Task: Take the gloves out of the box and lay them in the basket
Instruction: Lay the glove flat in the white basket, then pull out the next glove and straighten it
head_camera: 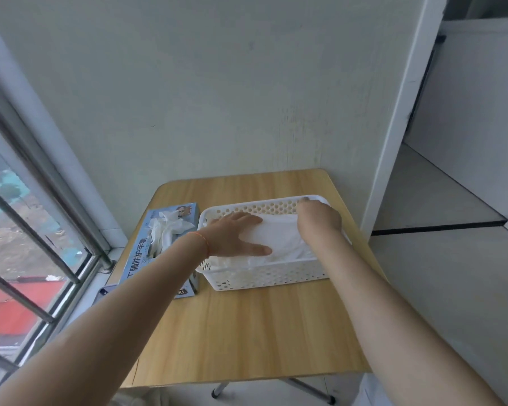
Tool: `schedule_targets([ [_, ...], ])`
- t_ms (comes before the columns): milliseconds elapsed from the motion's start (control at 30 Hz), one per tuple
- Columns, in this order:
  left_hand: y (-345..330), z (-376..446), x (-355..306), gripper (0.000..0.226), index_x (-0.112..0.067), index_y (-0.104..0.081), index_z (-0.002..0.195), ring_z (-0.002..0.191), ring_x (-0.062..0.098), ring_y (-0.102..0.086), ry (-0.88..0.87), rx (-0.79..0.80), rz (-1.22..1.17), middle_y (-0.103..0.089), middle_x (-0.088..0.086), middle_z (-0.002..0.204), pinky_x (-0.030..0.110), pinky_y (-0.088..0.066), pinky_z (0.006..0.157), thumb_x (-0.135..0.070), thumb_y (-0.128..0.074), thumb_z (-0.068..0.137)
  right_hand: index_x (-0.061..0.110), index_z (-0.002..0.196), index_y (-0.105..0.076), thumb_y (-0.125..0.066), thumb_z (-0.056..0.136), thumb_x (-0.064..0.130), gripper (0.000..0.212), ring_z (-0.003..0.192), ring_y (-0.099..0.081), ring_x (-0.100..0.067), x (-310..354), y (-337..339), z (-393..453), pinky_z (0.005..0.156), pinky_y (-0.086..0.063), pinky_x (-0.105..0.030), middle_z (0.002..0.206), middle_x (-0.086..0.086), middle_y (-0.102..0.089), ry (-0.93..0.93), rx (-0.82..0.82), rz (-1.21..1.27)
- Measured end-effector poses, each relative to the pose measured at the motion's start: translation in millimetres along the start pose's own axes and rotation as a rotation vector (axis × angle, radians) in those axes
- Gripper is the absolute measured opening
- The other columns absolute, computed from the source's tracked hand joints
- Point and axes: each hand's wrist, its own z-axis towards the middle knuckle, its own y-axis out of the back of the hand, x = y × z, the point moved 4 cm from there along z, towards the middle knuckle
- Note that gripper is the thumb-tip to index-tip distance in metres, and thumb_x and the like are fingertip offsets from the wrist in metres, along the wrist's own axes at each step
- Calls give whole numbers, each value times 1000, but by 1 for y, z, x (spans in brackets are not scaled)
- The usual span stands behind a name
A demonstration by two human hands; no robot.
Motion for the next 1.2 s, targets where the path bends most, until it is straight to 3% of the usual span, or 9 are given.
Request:
schedule_targets([
  [133, -14, 0, 2, 91, -36, -20, 153, 150, 18, -12, -9, 41, 67, -15, -10, 162, 47, -11, 121, -71, -60, 80, 6, 133, -38, -49, 91, 2, 44, 104, -61, -28, 12, -3, -6, 67, -44, -33, 121, -13, -58, 81, -19, -111],
  [300, 10, -7, 6, 87, -35, -39, 146, 142, 15, -33, -22, -136, -160, -36, -11, 154, 43, -26, 118, -79, -57, 74, 6, 125, -42, -59, 87, 5, 42, 86, -62, -24, 30, 16, -9, 51, -37, -28, 122, -15, -48, 106, -160, -86],
  [433, 45, -29, 43, 33, -25, -62, 125, 124, 18, -50, -9, -514, -314, -53, -3, 135, 35, -39, 106, -38, -59, 95, 5, 115, -48, -48, 93, 8, 22, 94, -62, -34, 79, 33, -12, 59, -37, -32, 115, -14, -52, 254, -233, 118],
  [533, 50, -51, 93, 28, -22, -65, 119, 121, 22, -51, 152, -641, -361, -54, 2, 132, 24, -34, 95, -20, -61, 92, 9, 100, -56, -44, 93, 16, 15, 94, -58, -30, 132, 32, -20, 67, -39, -33, 106, -9, -57, 416, -152, 273],
  [667, 29, -79, 142, 67, -23, -44, 140, 126, 26, -44, 322, -463, -483, -42, 8, 138, 32, -36, 104, -36, -74, 82, 11, 85, -58, -45, 92, 20, 18, 89, -57, -26, 191, 11, -26, 73, -48, -34, 98, -4, -57, 527, -14, 397],
  [800, 2, -91, 163, 129, -25, -15, 154, 137, 27, -33, 338, -235, -403, -29, 10, 152, 42, -31, 113, -69, -79, 51, 13, 112, -59, -57, 88, 41, 37, 112, -50, -27, 224, -11, -25, 94, -43, -41, 116, -5, -56, 507, 17, 172],
  [1000, -8, -89, 168, 132, -25, -6, 156, 141, 30, -27, 296, -291, -355, -30, 9, 154, 48, -27, 117, -65, -83, 57, 18, 127, -54, -63, 86, 45, 50, 126, -39, -28, 236, -19, -14, 99, -37, -41, 130, -7, -47, 452, 110, -31],
  [1100, -7, -90, 167, 132, -21, -3, 156, 143, 30, -24, 295, -292, -327, -29, 8, 155, 47, -24, 117, -65, -82, 59, 21, 92, -58, -56, 90, 24, 4, 109, -45, -28, 237, -14, -13, 89, -37, -37, 111, -6, -52, 477, 135, -77],
  [1200, -8, -93, 165, 133, -17, -2, 157, 145, 29, -21, 301, -294, -320, -26, 6, 158, 45, -22, 117, -64, -81, 62, 19, 72, -53, -50, 84, 11, 14, 87, -46, -27, 234, -7, -14, 79, -37, -35, 84, 0, -49, 497, 73, 47],
])
